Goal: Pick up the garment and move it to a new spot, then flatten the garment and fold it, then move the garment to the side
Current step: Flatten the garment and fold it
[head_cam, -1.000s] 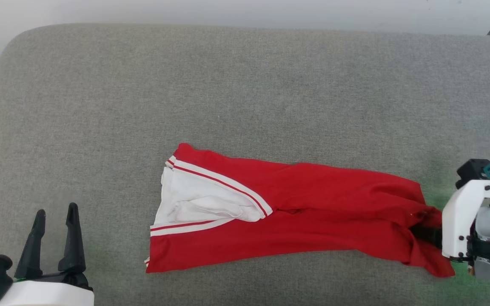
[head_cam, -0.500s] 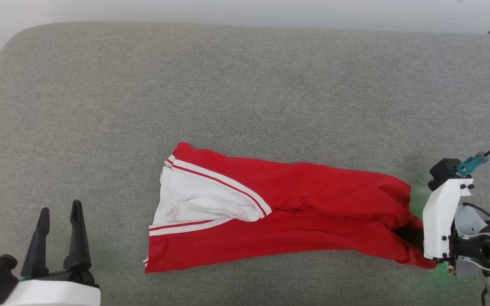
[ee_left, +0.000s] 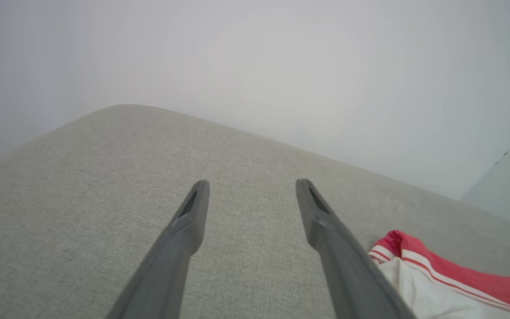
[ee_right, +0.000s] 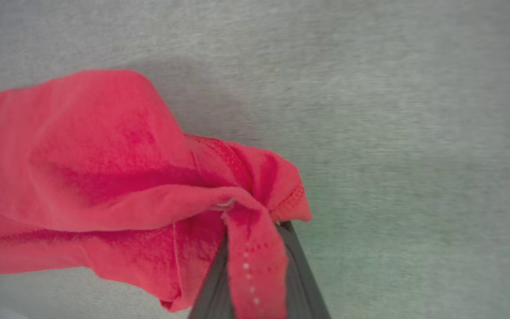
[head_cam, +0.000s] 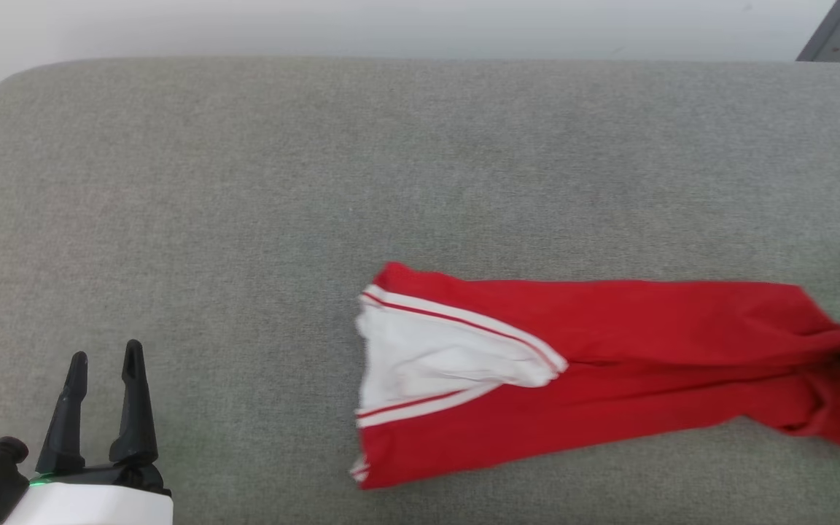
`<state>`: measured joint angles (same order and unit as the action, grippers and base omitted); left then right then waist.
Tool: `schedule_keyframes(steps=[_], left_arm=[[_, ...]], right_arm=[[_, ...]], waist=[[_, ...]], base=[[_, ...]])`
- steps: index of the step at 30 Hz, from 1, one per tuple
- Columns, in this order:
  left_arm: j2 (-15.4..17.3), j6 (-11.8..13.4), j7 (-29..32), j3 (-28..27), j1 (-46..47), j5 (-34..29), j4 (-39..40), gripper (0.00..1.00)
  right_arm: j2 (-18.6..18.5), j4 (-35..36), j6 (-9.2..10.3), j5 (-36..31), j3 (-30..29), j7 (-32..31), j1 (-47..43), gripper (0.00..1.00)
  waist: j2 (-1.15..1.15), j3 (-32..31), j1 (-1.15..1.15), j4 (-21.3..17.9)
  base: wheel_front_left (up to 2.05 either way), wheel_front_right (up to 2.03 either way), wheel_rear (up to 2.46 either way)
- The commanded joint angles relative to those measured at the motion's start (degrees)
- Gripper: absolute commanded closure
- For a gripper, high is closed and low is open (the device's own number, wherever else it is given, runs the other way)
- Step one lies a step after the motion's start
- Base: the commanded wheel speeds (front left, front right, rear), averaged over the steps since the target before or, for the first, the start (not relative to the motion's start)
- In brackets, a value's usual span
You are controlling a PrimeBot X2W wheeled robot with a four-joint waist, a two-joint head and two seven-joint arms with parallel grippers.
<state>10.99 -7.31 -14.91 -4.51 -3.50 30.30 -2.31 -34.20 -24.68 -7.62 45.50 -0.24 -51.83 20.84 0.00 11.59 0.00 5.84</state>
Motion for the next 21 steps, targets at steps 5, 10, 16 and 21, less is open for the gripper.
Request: schedule_keyframes(steps=[5,10,16,21], left_arm=[[0.65,-0.19,-0.35,0.44,-0.62,0.12,0.22,0.0],[0.56,-0.19,-0.35,0.44,-1.17,0.17,0.14,0.0],[0.61,-0.19,-0.35,0.49,-1.71,0.62,0.07,0.0],[0.8,-0.19,-0.35,0.73,-1.55,1.19,0.08,0.0]], right_arm=[[-2.63,-3.44,0.2,-4.77,-3.02,1.88,1.82,1.0],[-1.95,-3.7,0.19,-5.15,-3.01,0.56,2.73,1.0],[0.26,4.39,0.16,-0.29,-0.6,-2.36,0.04,1.0],[2.6,15.54,0.15,2.36,2.77,-4.22,-3.08,1.0]], waist=[[0.0,-0.7,0.0,-1.01],[0.0,-1.44,0.0,-1.7],[0.0,-2.13,0.0,-2.0],[0.0,-1.98,0.0,-1.46]], base=[[0.0,0.0,0.0],[0.0,0.0,0.0],[0.0,0.0,0.0],[0.0,0.0,0.0]])
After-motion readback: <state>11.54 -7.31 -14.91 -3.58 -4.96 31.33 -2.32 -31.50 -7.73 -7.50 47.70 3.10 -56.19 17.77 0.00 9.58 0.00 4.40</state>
